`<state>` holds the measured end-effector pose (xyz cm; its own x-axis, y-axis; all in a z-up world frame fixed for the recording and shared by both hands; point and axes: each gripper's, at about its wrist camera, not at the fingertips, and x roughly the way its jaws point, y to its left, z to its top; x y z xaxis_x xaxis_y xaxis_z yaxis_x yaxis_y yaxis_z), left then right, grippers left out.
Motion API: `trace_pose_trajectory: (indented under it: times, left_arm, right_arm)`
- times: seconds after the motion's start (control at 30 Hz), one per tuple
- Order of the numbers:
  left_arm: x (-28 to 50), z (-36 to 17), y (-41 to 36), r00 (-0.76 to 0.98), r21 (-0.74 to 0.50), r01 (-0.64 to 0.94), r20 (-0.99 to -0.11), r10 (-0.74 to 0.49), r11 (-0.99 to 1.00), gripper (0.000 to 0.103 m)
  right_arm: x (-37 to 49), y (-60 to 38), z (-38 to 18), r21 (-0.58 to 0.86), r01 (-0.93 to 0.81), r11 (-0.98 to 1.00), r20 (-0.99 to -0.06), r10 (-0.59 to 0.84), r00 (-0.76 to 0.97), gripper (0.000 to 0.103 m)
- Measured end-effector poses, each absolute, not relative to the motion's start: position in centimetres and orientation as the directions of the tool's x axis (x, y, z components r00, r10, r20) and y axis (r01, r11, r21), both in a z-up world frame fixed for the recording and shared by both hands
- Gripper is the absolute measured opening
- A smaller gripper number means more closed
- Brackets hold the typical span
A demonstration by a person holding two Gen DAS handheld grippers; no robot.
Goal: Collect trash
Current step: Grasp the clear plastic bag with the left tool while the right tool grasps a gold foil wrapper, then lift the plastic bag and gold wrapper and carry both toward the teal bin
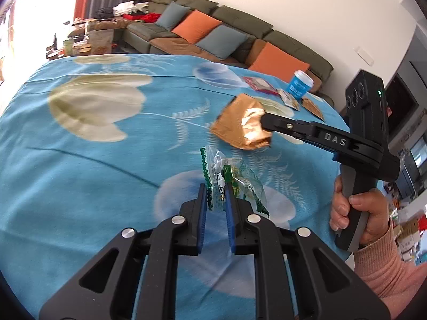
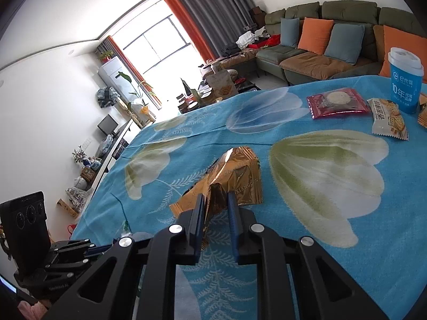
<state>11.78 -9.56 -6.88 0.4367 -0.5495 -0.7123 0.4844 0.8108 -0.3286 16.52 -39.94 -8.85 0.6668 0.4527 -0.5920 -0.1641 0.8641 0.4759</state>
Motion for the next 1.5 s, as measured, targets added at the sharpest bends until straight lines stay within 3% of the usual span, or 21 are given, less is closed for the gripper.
trace_pose_trajectory:
  times: [1.5]
  left_arm:
    - [7.5, -5.0, 3.6, 0.619, -0.291, 0.256, -0.684, -0.387, 0.922, 0.014]
  right_arm:
    - [14.0, -28.2, -6.3, 0.489, -0.427, 0.761, -0.515, 0.647, 0.563, 0.014]
